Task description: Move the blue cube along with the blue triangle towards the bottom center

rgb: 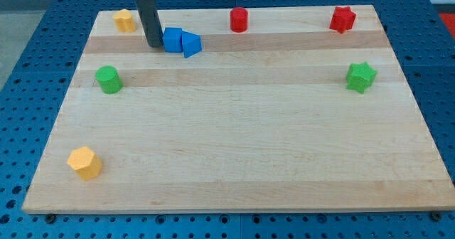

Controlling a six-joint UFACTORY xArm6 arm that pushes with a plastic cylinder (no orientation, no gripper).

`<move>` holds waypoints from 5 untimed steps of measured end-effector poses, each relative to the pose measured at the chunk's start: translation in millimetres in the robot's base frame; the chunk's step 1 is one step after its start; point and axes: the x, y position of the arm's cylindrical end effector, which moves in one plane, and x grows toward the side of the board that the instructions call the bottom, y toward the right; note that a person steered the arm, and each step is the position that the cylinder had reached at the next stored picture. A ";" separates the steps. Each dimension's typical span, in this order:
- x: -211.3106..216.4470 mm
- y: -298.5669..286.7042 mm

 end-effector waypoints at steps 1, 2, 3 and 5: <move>-7.5 11.0; -17.9 12.5; -26.5 14.5; -26.7 26.0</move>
